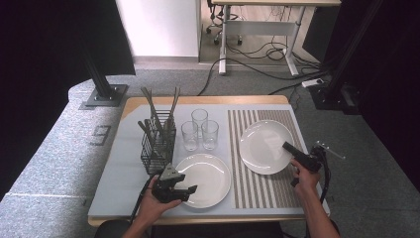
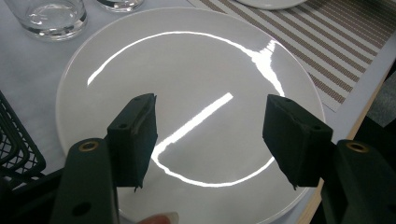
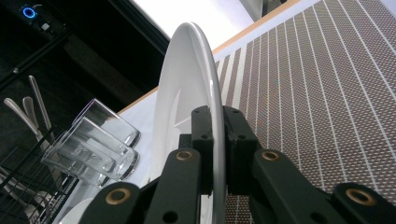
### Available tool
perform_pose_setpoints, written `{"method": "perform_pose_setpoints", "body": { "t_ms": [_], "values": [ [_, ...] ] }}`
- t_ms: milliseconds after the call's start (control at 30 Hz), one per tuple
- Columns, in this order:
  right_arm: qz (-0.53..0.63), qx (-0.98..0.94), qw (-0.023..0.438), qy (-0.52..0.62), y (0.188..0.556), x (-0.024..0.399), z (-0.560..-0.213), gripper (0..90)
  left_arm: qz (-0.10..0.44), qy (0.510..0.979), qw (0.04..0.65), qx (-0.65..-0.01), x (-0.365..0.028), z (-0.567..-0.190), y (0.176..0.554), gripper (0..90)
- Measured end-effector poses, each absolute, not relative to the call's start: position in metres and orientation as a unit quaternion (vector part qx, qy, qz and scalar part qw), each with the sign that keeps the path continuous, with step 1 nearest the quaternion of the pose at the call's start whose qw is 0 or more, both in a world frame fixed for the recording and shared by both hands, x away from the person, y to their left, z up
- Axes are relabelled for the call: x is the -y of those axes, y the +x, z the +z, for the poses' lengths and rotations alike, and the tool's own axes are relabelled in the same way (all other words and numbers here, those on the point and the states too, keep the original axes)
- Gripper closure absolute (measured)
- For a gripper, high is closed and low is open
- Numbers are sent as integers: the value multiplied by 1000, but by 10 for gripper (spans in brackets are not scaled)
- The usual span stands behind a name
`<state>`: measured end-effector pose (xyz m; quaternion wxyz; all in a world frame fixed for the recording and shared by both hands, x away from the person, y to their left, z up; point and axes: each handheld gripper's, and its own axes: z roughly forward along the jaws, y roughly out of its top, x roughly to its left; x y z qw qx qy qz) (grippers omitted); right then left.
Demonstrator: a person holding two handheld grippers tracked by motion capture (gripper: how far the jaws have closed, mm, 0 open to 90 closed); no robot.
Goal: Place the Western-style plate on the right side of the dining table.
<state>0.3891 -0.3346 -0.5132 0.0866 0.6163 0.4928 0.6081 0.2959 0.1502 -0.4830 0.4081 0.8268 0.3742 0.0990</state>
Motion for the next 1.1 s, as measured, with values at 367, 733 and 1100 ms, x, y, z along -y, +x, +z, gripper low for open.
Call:
{"method": "perform_pose_setpoints", "body": {
  "t_ms": [367, 733, 1100],
  "values": [
    [608, -494, 90, 615, 391, 333, -513, 849, 101, 826, 408, -375, -151, -483, 296, 354],
    [606, -491, 94, 619, 392, 332, -514, 849, 104, 826, 408, -375, -152, -482, 296, 353],
    [602, -482, 88, 630, 398, 331, -517, 851, 109, 831, 404, -368, -151, -483, 295, 352]
  ]
}}
